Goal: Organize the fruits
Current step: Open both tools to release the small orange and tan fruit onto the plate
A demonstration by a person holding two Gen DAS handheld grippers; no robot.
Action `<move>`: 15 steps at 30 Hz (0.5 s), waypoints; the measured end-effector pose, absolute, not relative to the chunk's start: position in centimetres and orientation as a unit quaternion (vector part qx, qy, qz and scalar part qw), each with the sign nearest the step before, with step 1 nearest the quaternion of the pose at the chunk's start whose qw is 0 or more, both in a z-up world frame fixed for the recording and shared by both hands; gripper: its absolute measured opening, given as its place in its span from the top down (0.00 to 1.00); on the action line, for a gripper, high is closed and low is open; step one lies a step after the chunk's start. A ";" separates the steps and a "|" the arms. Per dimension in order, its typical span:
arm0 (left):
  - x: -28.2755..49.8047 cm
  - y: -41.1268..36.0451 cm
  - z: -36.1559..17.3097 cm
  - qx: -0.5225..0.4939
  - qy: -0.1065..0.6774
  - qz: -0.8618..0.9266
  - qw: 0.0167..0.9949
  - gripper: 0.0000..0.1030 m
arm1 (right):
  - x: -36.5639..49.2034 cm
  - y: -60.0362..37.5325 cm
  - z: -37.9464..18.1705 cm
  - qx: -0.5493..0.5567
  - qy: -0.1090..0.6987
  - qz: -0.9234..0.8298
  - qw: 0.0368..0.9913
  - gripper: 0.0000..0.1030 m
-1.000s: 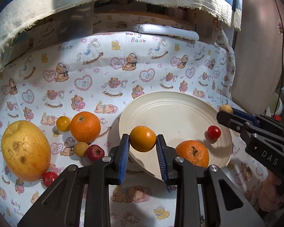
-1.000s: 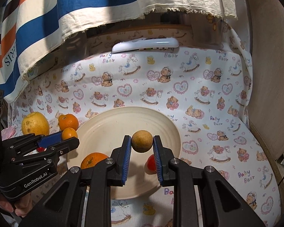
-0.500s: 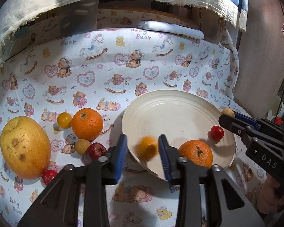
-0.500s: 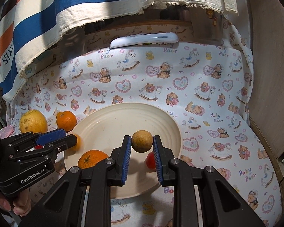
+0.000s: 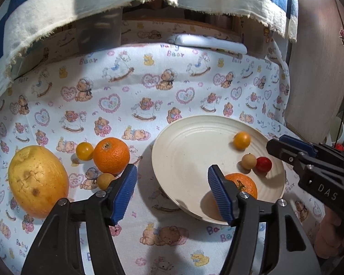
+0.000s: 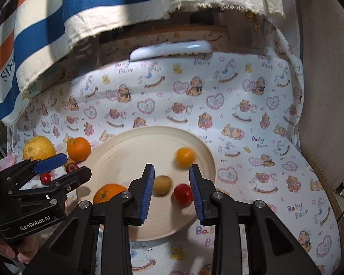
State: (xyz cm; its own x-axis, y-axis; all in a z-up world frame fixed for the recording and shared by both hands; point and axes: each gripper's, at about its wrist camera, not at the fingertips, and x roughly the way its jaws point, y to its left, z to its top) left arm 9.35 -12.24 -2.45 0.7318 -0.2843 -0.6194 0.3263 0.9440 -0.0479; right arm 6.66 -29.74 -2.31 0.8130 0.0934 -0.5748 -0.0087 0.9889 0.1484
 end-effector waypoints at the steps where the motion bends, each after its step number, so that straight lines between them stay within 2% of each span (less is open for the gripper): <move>1: 9.2 -12.2 -2.3 0.032 0.321 -0.164 0.932 0.39 | 6.4 -29.8 -2.1 0.068 0.297 0.024 0.952 0.66; 6: 7.9 -12.2 -1.3 0.037 0.275 -0.162 0.947 0.36 | 5.7 -30.1 -1.1 0.070 0.267 0.016 0.961 0.57; 8: 7.2 -12.0 -0.8 0.032 0.248 -0.160 0.955 0.28 | 5.5 -30.0 -0.8 0.065 0.255 0.004 0.965 0.57; 9: 6.8 -11.8 -0.5 0.027 0.233 -0.159 0.959 0.19 | 5.4 -30.0 -0.7 0.063 0.250 0.001 0.966 0.56; 10: 6.4 -11.6 -0.2 0.022 0.217 -0.157 0.963 0.15 | 5.2 -30.1 -0.5 0.061 0.243 -0.003 0.968 0.53; 11: 6.0 -11.3 0.0 0.018 0.200 -0.155 0.967 0.14 | 5.1 -30.1 -0.4 0.060 0.235 -0.006 0.970 0.46; 13: 5.3 -11.3 0.3 0.021 0.173 -0.154 0.973 0.05 | 4.8 -30.2 -0.2 0.060 0.223 -0.012 0.973 0.36; 15: 4.9 -11.5 0.6 0.029 0.159 -0.156 0.975 0.02 | 4.5 -30.3 0.0 0.061 0.214 -0.014 0.975 0.30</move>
State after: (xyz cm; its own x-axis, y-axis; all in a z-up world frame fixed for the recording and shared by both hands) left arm 4.87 -11.54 0.57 0.9013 -0.2942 -0.3179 0.3123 0.9500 0.0062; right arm 4.54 -30.35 0.02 0.9082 -0.0005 -0.4185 0.0528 0.9921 0.1135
